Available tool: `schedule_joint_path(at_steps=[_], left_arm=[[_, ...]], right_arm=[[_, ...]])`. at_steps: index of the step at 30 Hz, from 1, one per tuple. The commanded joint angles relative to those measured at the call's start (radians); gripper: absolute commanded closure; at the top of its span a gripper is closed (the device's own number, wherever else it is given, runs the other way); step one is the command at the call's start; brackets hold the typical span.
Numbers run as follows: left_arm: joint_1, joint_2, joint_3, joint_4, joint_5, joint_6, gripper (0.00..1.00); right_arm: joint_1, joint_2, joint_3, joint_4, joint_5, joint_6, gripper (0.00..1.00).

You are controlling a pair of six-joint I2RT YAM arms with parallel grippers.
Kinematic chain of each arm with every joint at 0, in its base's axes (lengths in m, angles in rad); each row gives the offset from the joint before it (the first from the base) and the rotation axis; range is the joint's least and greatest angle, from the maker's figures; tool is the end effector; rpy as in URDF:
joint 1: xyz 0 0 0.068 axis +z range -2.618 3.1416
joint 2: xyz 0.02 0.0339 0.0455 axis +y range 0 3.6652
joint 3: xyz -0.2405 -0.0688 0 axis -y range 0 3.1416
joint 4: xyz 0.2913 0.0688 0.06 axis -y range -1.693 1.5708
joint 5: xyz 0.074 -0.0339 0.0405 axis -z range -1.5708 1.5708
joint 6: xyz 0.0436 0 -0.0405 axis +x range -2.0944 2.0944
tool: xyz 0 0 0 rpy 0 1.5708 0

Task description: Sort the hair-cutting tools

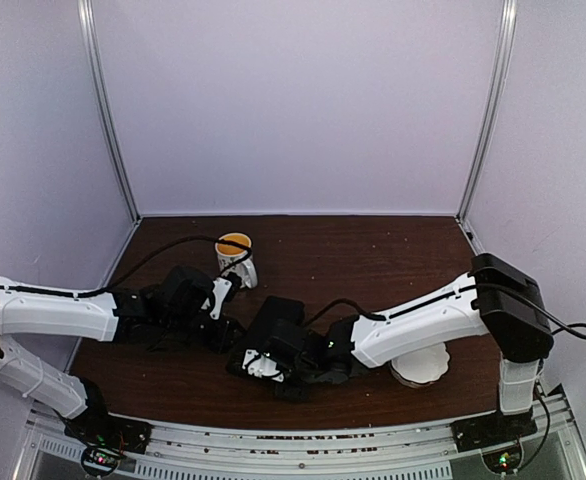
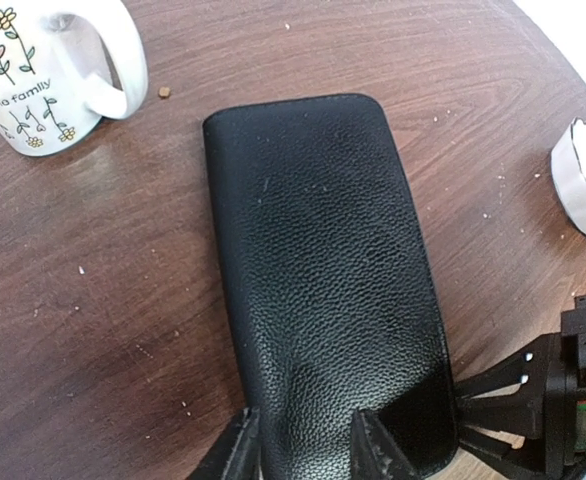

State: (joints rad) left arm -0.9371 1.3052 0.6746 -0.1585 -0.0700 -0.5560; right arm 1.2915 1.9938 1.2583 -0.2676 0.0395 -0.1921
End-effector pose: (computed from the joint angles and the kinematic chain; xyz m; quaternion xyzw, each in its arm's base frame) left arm 0.1862 -0.2482 0.1389 0.1619 0.9098 -0.2348 0.3014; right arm 0.1225 0.4207 0.0827 -0.6444 0.7114 0.1301 0.2487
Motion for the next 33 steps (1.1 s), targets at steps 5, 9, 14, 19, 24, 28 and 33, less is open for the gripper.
schedule_joint_path(at_steps=[5, 9, 14, 19, 24, 28, 33], left_arm=[[-0.005, -0.011, 0.004, 0.005, 0.001, 0.016, 0.65], [-0.005, -0.011, -0.002, 0.003, 0.014, 0.020, 0.64], [-0.012, 0.016, -0.014, 0.055, 0.095, 0.002, 0.65], [-0.044, 0.079, -0.010, 0.175, 0.217, -0.032, 0.76], [-0.057, 0.191, 0.023, 0.192, 0.258, -0.071, 0.90], [-0.058, 0.274, 0.046, 0.165, 0.280, -0.089, 0.95], [-0.058, 0.340, 0.052, 0.147, 0.296, -0.106, 1.00]], right_arm=[[0.005, -0.017, 0.002, -0.051, 0.048, 0.007, 0.95], [0.006, -0.031, -0.018, -0.061, 0.026, -0.009, 1.00], [0.004, -0.061, -0.023, -0.079, -0.001, -0.029, 1.00], [0.002, -0.072, -0.010, -0.106, -0.015, -0.049, 1.00], [-0.006, -0.065, -0.007, -0.114, -0.022, -0.058, 1.00], [-0.011, -0.059, -0.010, -0.123, -0.031, -0.072, 1.00], [-0.036, -0.065, -0.026, -0.123, -0.021, -0.107, 1.00]])
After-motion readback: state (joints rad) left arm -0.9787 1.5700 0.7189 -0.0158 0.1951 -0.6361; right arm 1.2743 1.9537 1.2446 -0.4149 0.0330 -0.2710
